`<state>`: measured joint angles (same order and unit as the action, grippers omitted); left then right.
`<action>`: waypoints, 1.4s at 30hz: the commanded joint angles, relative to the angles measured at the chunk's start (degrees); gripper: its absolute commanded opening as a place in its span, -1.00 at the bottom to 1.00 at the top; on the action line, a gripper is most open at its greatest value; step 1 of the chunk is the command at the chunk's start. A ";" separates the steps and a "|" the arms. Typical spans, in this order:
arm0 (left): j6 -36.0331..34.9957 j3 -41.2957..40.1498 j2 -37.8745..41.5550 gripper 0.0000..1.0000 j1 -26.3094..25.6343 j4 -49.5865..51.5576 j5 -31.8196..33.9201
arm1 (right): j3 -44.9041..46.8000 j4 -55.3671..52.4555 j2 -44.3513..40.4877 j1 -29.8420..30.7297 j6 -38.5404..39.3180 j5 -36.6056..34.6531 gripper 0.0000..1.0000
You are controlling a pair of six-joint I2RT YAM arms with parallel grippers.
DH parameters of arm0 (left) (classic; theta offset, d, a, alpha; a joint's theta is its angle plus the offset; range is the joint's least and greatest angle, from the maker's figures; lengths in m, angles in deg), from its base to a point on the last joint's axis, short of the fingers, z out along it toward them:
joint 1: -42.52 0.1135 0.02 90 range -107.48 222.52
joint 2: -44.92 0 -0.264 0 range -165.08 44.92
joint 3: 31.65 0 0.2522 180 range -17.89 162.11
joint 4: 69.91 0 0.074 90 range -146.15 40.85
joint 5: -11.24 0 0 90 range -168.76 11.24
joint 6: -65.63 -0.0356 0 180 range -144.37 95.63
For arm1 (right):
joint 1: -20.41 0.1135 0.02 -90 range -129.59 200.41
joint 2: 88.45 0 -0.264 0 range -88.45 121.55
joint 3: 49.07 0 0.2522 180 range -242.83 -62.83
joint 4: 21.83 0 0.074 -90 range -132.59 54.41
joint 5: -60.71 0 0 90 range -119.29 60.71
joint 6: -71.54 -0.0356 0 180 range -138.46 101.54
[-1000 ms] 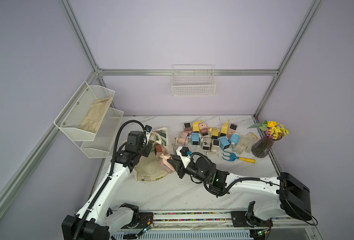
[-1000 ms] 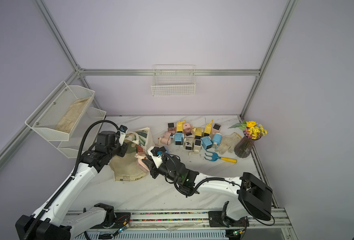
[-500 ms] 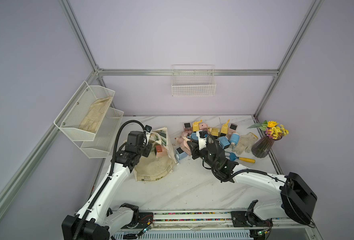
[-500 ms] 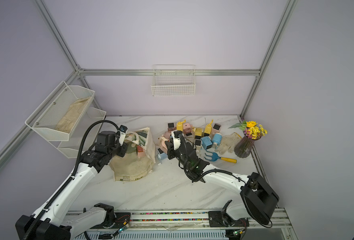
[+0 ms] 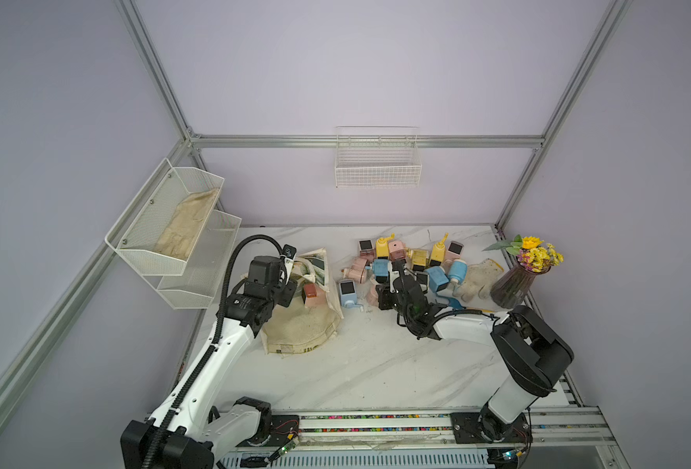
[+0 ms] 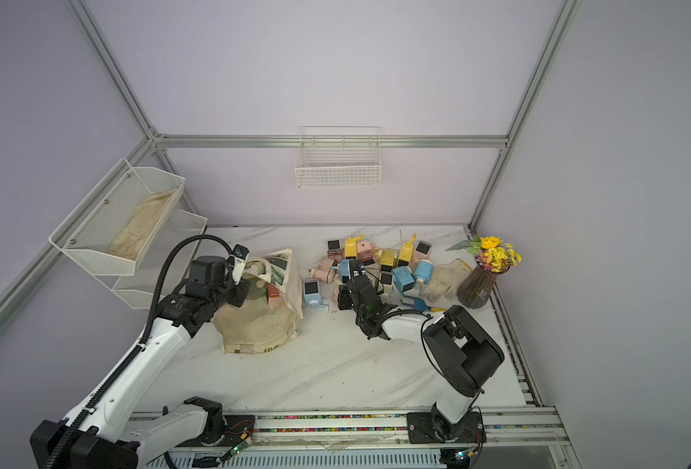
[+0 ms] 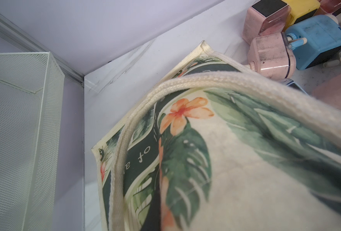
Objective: Take out the pencil sharpeners from the tote bags
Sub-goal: Pick up the pencil sharpener from the canvas bag, then place the pencil sharpener at the center of the board.
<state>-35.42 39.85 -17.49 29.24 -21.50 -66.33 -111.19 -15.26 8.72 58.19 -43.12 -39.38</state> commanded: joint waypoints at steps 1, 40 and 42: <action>2.08 4.00 0.10 -1.00 -0.09 -1.69 0.53 | -2.87 1.42 1.66 0.19 -2.34 1.94 -1.00; 3.05 4.40 -0.77 -1.00 -0.07 -1.48 1.42 | -1.93 9.47 -15.28 21.01 11.39 13.11 -0.07; 3.14 4.49 -0.89 -1.00 -0.02 -1.26 1.37 | -3.18 10.45 -12.39 24.81 10.40 11.19 -0.06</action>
<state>-34.98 39.85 -18.21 29.24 -21.34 -66.29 -112.81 -6.45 -6.56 79.48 -34.25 -25.65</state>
